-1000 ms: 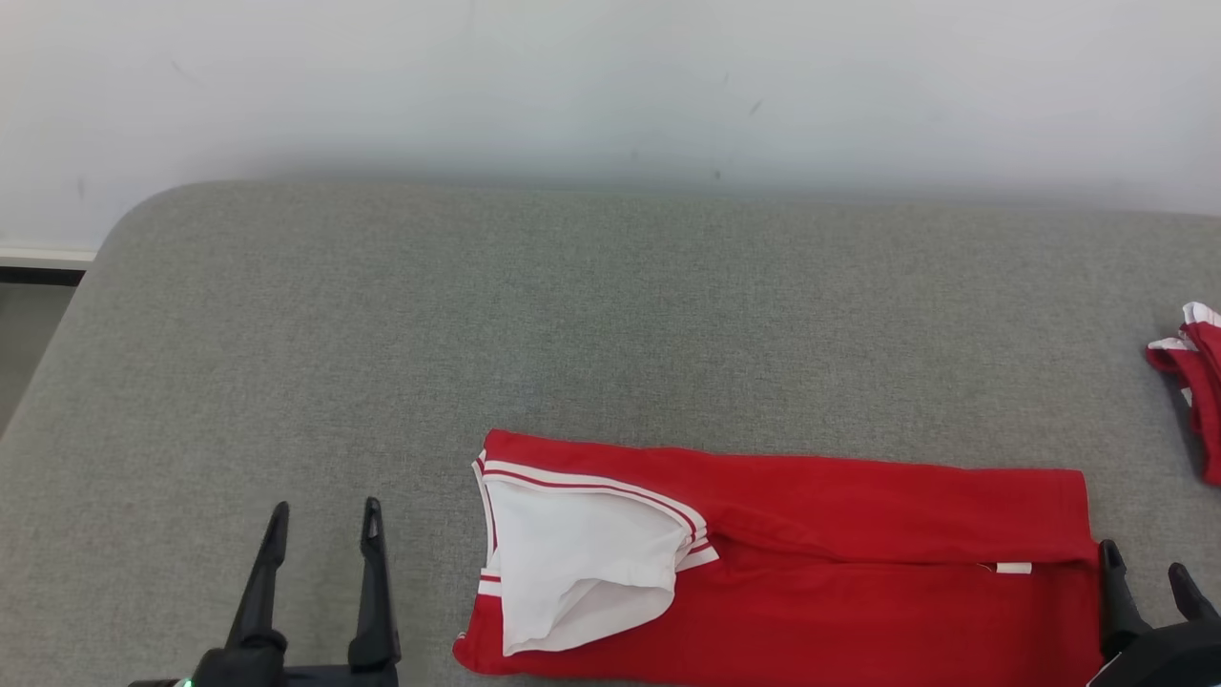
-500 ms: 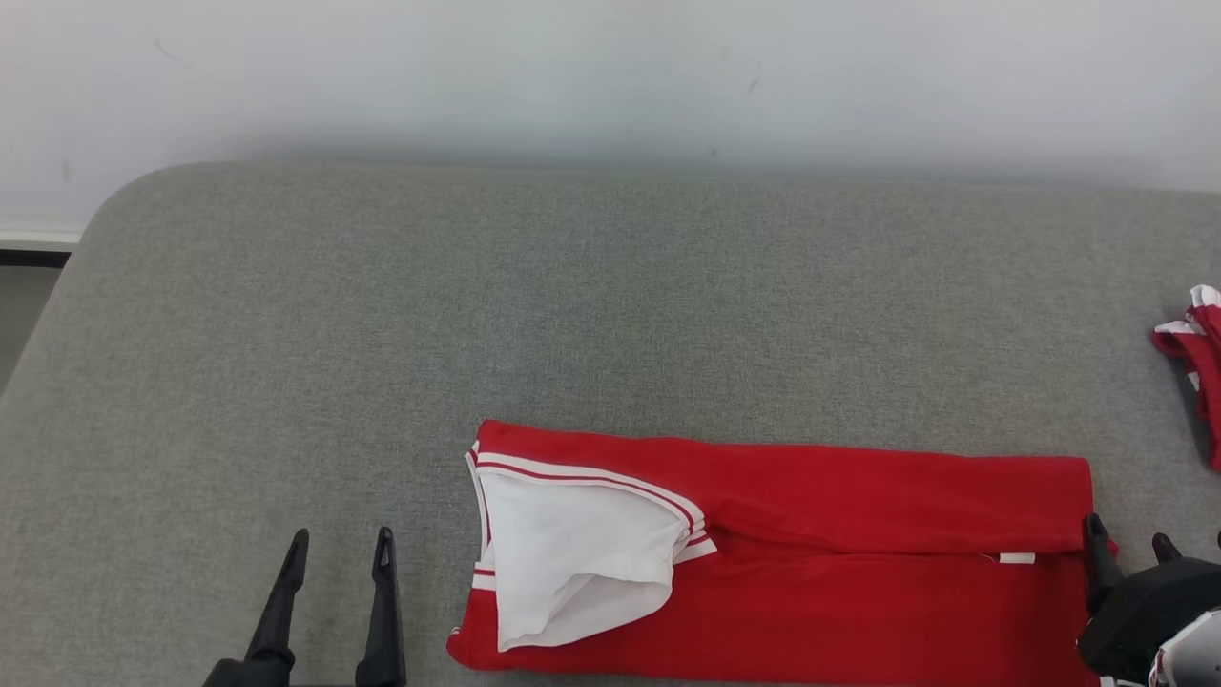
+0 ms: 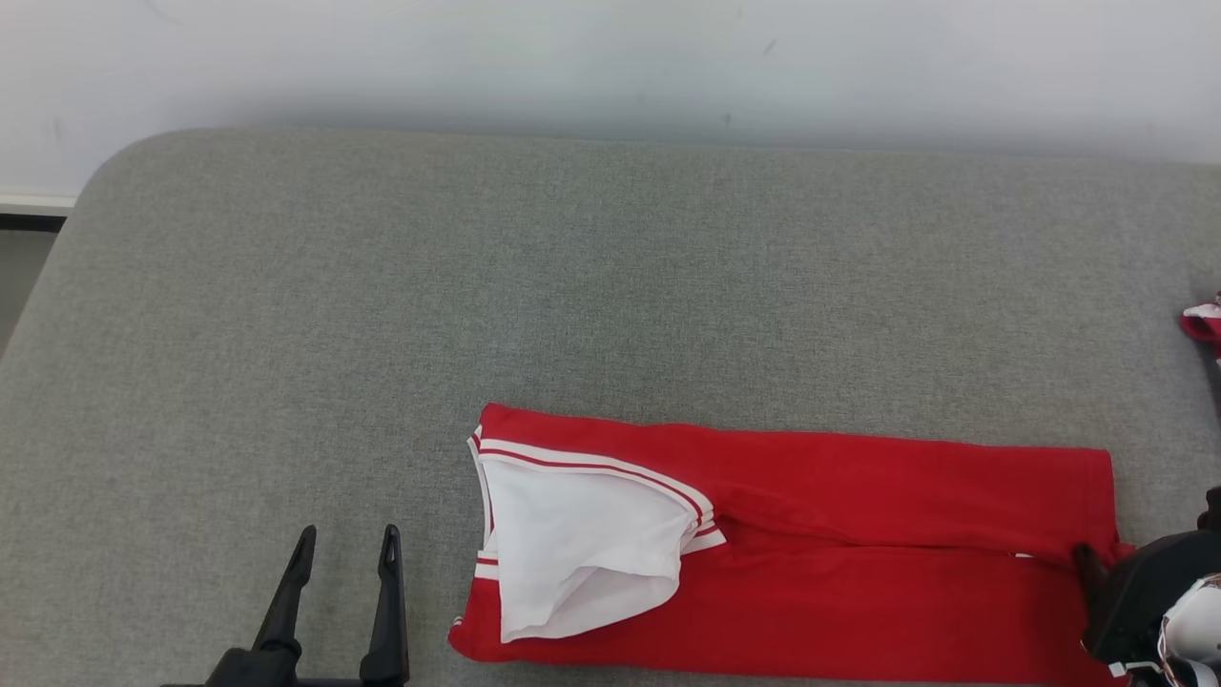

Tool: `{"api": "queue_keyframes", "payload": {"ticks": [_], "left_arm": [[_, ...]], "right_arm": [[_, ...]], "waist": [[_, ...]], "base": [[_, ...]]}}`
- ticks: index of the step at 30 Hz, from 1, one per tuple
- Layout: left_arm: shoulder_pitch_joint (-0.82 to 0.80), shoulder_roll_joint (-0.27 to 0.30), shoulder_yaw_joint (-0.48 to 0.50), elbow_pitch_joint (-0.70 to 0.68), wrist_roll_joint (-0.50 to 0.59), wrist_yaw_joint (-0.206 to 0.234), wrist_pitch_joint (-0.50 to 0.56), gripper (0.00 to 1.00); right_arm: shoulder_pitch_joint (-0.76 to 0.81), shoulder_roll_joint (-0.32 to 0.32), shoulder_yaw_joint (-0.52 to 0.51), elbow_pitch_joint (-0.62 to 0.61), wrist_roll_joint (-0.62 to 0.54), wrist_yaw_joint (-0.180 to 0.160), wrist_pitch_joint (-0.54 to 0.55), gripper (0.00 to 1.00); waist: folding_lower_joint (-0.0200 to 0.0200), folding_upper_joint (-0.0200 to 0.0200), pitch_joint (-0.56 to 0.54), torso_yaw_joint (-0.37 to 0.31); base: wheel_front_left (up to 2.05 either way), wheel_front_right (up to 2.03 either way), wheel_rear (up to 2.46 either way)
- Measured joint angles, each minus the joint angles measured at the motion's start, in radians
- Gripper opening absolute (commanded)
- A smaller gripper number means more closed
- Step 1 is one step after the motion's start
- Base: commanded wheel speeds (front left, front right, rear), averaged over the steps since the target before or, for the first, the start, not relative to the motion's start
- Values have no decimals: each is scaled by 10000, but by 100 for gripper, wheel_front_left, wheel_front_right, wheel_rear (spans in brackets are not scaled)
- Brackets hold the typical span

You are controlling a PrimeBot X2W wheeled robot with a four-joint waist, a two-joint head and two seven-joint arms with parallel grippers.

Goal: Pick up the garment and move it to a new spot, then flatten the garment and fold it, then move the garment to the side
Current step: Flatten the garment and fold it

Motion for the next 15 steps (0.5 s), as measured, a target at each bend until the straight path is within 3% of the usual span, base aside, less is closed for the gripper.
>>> {"api": "queue_keyframes", "payload": {"ticks": [15], "left_arm": [[-169,-184,140,190,353,-280,0,100]], "right_arm": [[-429,-226,514,-123,96,0,1538,100]], "waist": [[0,-1,332,165]], "base": [[0,0,0]]}}
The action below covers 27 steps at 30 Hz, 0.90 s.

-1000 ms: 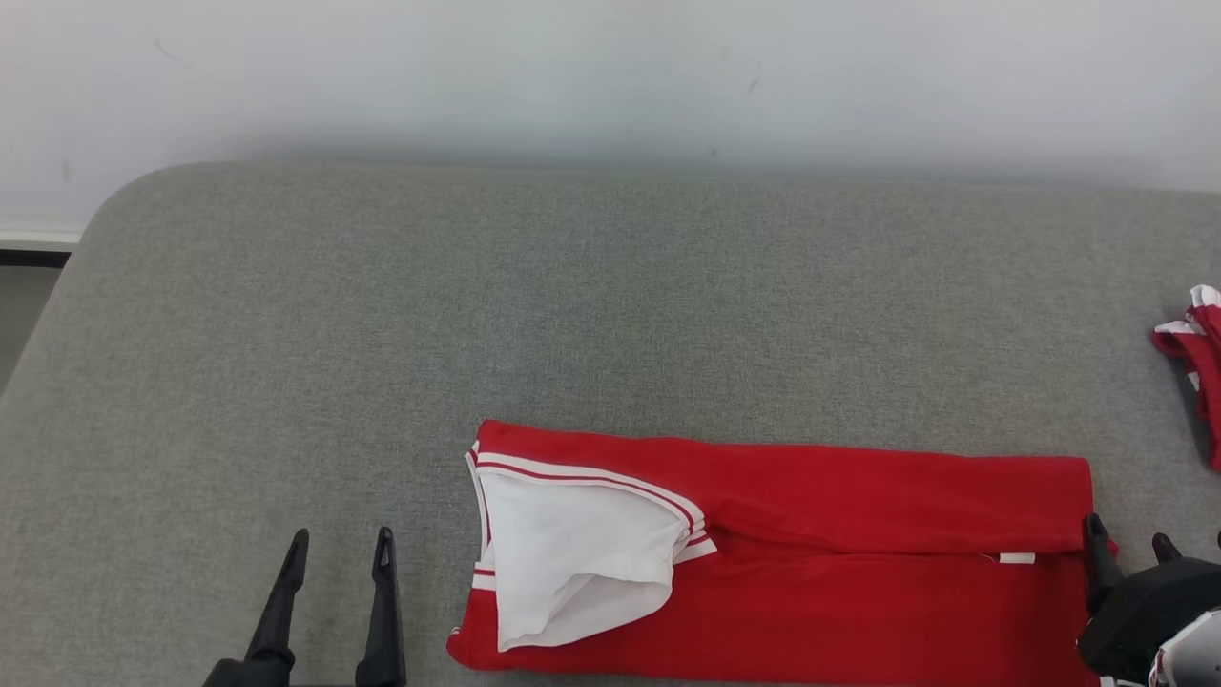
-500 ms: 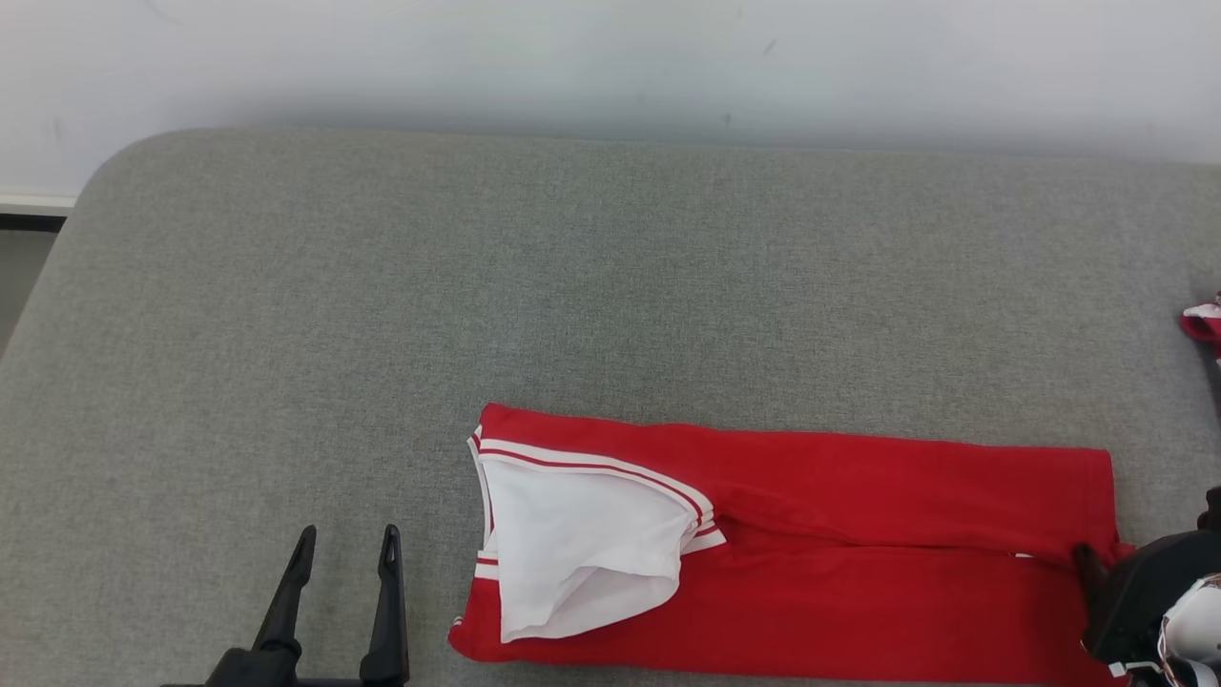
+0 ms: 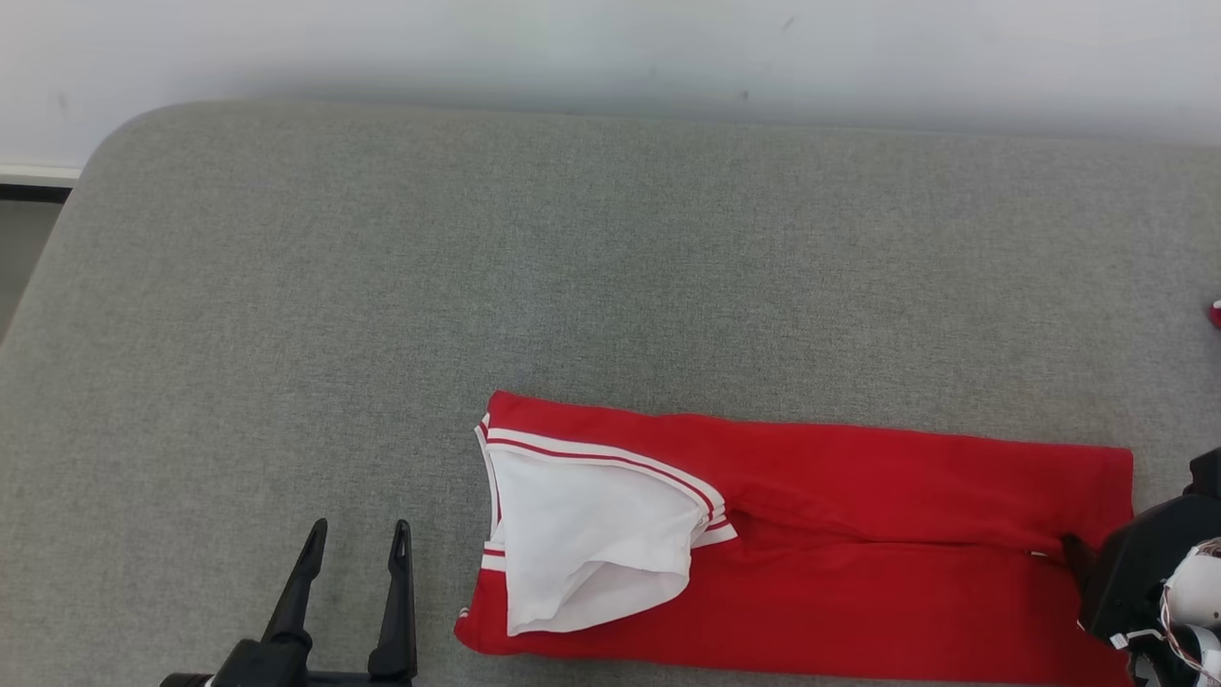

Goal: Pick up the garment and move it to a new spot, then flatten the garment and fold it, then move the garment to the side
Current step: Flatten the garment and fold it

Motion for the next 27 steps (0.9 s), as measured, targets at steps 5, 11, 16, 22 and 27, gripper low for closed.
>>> {"api": "queue_keyframes", "payload": {"ticks": [5,11,16,22,27], "left_arm": [[-37,-17,31,48,29,-65,0,100],[-25,-31,136,115,82,-79,0,100],[-14,-40,288,79,61,-109,0,100],[-14,-48,410,15,59,-109,0,100],[-14,-52,414,-27,29,-84,0,100]], "right_arm": [[-12,104,65,-188,42,-2,353,39],[-8,328,77,-364,-73,0,86,0],[-16,447,-293,-552,-384,0,-464,0],[-77,535,-823,-997,-671,0,-1095,0],[-99,518,-1590,-1461,-1047,0,-1469,0]], "waist": [[0,0,73,33],[0,1,-3,-26],[0,1,-48,-153],[0,0,-47,-430],[0,1,-22,-674]], "base": [[0,0,0],[0,0,0],[0,0,0],[0,0,0],[0,0,0]]}}
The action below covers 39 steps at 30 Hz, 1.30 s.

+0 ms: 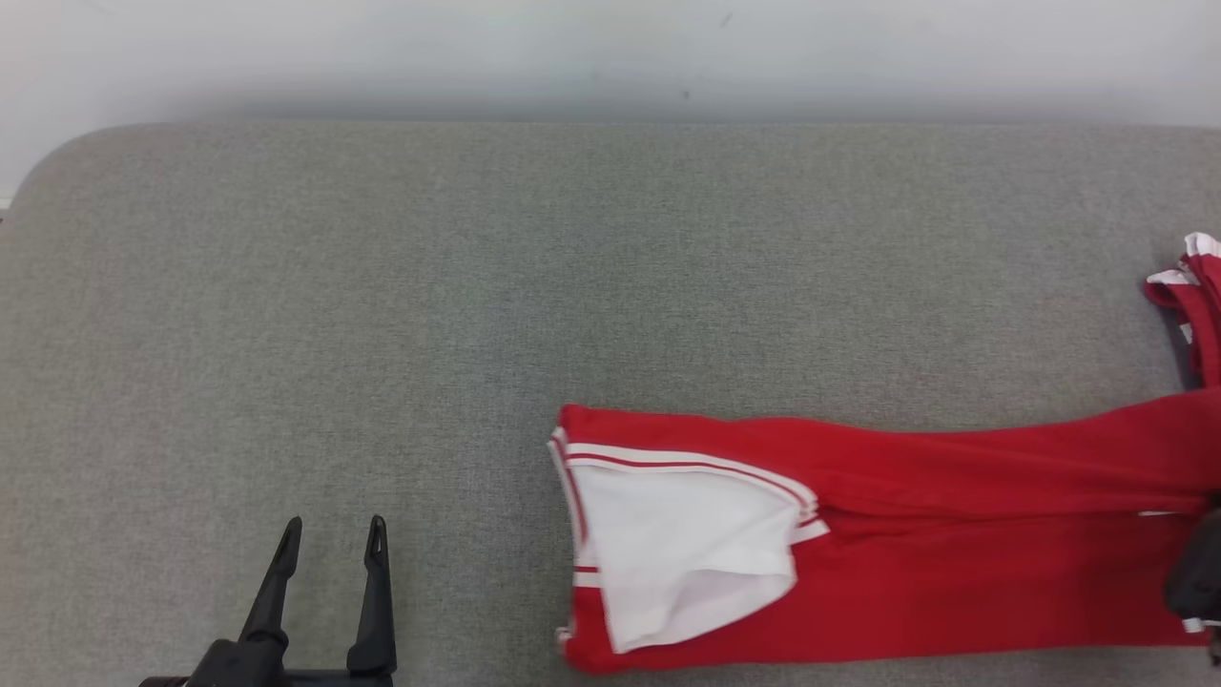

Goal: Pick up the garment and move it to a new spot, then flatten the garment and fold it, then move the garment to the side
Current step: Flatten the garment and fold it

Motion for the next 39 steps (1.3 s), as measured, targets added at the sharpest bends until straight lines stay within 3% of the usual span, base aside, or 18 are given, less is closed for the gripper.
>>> {"api": "queue_keyframes", "payload": {"ticks": [6,11,23,39], "left_arm": [[-4,-2,-100,35,-56,25,0,100],[-8,0,-180,94,-132,82,0,100],[42,-2,-357,190,-389,169,0,100],[205,-4,-439,320,-431,151,0,100]], "right_arm": [[-22,-157,-779,-522,-474,0,-431,0],[86,-79,-757,-941,-627,0,-382,0],[1041,207,2853,-1611,593,0,-36,0],[692,328,6059,-374,1875,0,-966,0]], "waist": [[0,0,-13,-145],[0,0,-130,-157],[0,0,-443,-74],[-1,0,-755,556]], "base": [[0,0,0],[0,0,0],[0,0,0],[0,0,0]]}}
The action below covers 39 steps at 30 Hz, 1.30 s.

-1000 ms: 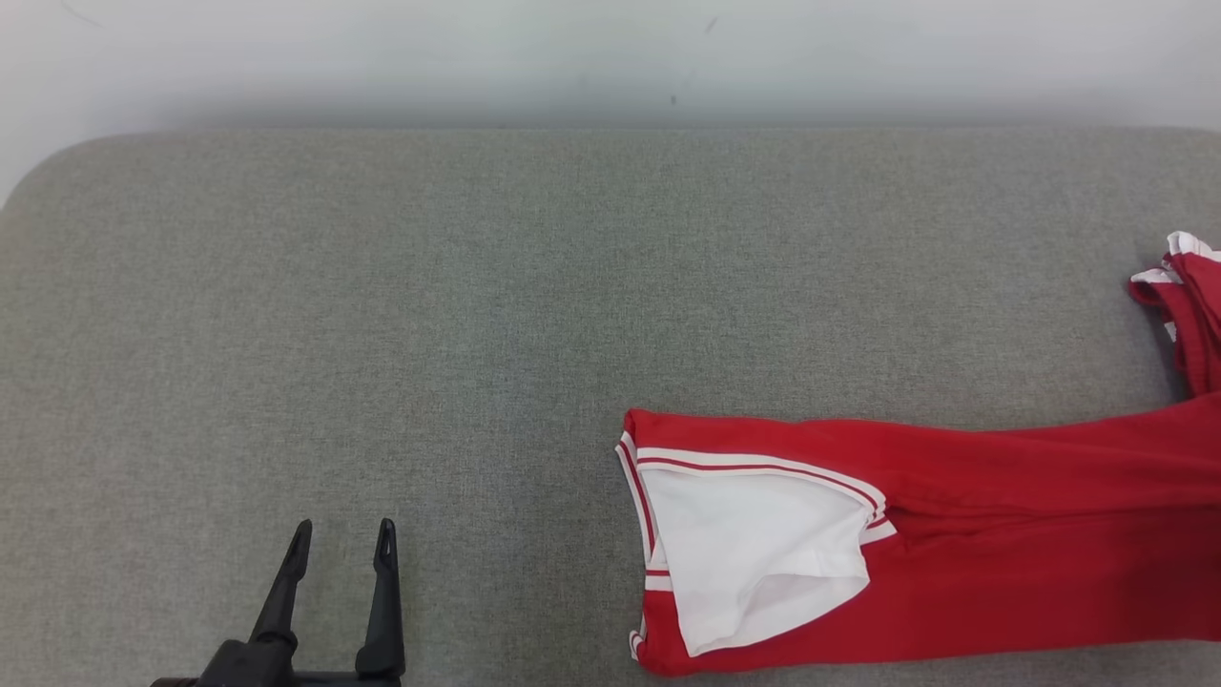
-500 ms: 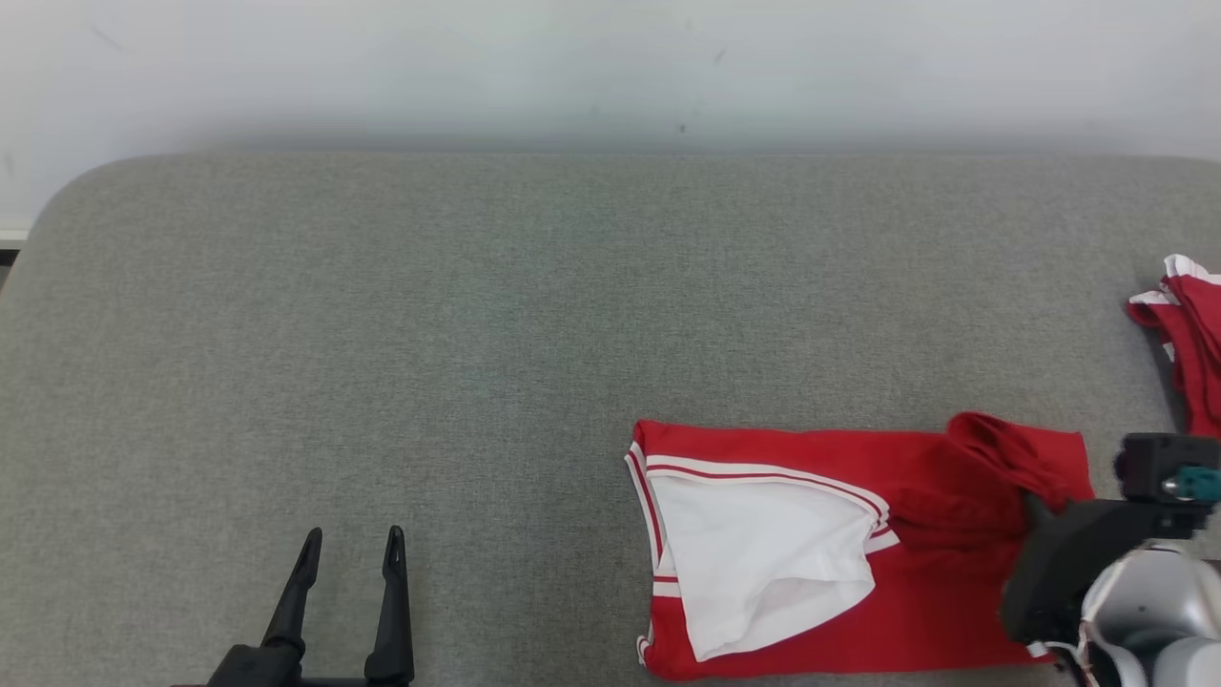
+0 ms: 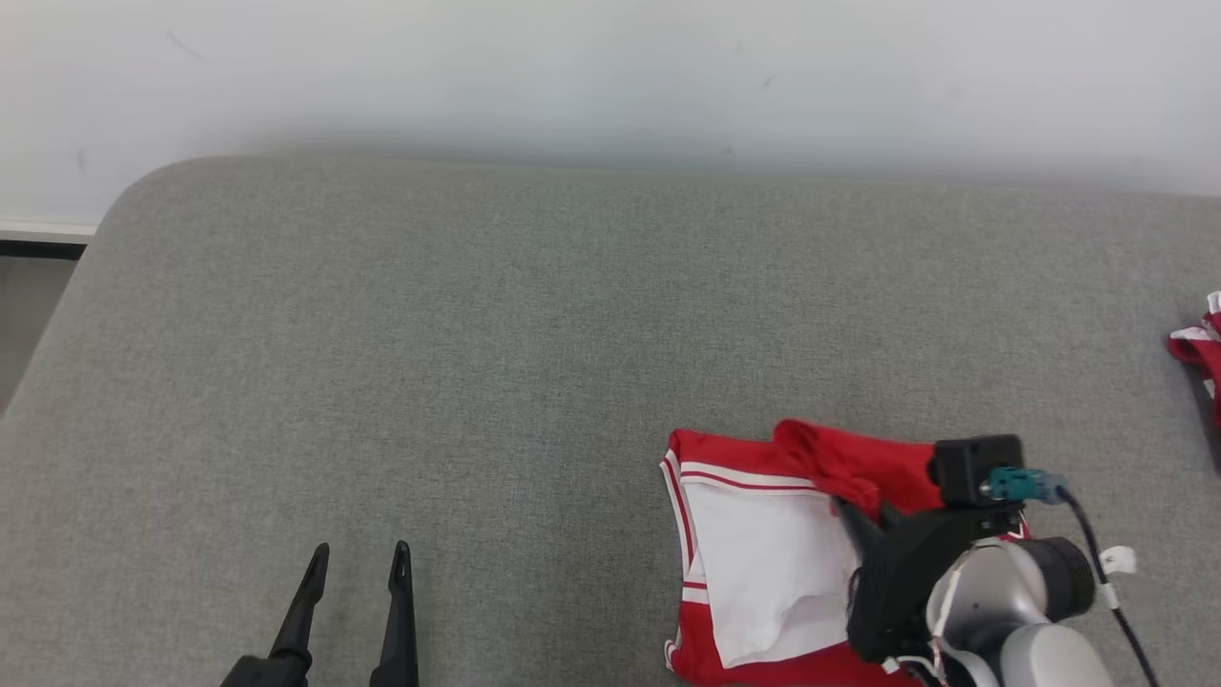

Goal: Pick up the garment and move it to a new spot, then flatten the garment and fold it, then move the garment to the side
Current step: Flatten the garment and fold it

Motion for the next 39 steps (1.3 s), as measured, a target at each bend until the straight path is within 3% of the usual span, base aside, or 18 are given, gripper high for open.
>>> {"api": "queue_keyframes", "payload": {"ticks": [13,14,15,16,22,29,33,39], "left_arm": [[81,2,-121,40,-44,-4,0,100],[81,2,-134,42,-44,-4,0,100],[81,0,-136,48,-44,-8,0,100],[81,2,-134,52,-46,-21,0,100],[97,2,-77,50,-59,-27,0,100],[175,2,50,17,-104,44,0,100],[193,2,84,8,-104,46,0,100],[195,0,-19,13,-104,44,0,100]], "right_arm": [[-566,4,997,1735,675,0,-1009,0],[-599,8,1045,1889,702,0,-1106,16],[-634,6,1110,2015,825,0,-1181,47],[-663,2,1166,2142,1011,0,-1200,100],[-745,6,1519,2161,2286,0,-1384,100],[-367,17,1254,504,2646,0,-1371,100],[392,13,77,-725,1868,0,-1296,100],[1449,2,-1072,-1223,709,0,-1639,100]], "waist": [[0,0,-107,298],[0,0,-104,323],[0,0,-100,349],[0,0,-97,373],[0,0,-67,444],[0,0,-91,328],[0,0,-179,169],[0,0,-271,32]], "base": [[0,0,0],[0,0,0],[0,0,0],[0,0,0],[0,0,0],[0,0,0],[0,0,0],[0,0,0]]}}
